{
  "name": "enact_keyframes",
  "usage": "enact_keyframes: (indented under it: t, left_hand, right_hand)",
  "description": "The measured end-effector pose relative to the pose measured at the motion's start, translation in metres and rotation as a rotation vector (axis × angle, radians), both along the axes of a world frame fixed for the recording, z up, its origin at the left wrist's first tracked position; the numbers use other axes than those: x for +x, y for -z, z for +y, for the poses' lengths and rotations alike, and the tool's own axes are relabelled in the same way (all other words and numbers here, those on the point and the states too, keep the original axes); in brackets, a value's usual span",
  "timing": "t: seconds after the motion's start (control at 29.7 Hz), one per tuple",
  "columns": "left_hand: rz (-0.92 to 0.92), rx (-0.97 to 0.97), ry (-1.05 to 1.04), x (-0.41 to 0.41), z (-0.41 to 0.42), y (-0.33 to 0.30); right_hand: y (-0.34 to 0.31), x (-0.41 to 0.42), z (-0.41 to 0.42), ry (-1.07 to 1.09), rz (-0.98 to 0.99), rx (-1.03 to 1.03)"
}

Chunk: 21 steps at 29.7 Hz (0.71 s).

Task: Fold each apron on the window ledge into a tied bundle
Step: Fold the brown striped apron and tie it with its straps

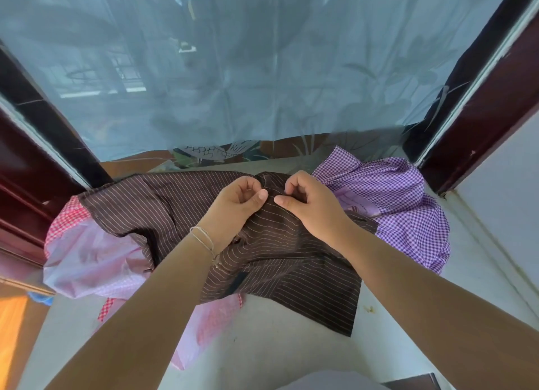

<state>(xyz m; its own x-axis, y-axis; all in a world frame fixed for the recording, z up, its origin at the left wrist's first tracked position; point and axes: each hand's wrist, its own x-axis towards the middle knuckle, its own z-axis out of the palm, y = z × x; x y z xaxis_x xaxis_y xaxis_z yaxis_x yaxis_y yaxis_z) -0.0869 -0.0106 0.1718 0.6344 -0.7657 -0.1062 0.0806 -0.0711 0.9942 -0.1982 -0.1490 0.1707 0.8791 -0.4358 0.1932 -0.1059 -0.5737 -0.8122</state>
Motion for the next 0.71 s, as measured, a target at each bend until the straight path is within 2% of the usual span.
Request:
enact_keyframes:
  t: [0.17,0.27,0.44,0.57,0.64,0.71]
  left_hand:
    - [0.199,0.056,0.225,0.011,-0.002,-0.019]
    - [0.209,0.074,0.391,0.019,-0.001,-0.026]
    - [0.139,0.145,0.456,0.038,-0.006,-0.031]
    - [-0.05,0.245,0.371,0.034,-0.019,-0.045]
    - [-0.146,0.207,0.24,0.031,-0.028,-0.051]
    - [-0.125,0.122,0.117,0.027,-0.034,-0.06]
  right_hand:
    - [-0.003,0.001,0.002,-0.029,-0.043,-0.071]
    - [-0.008,0.003,0.002,-0.044,-0.052,-0.043]
    - [-0.013,0.002,-0.002,-0.056,-0.062,0.002]
    - [-0.013,0.001,-0.009,-0.057,-0.055,0.008]
    - [-0.018,0.001,-0.013,-0.065,-0.055,0.018]
    - [-0.027,-0.001,-0.018,-0.098,-0.019,0.0]
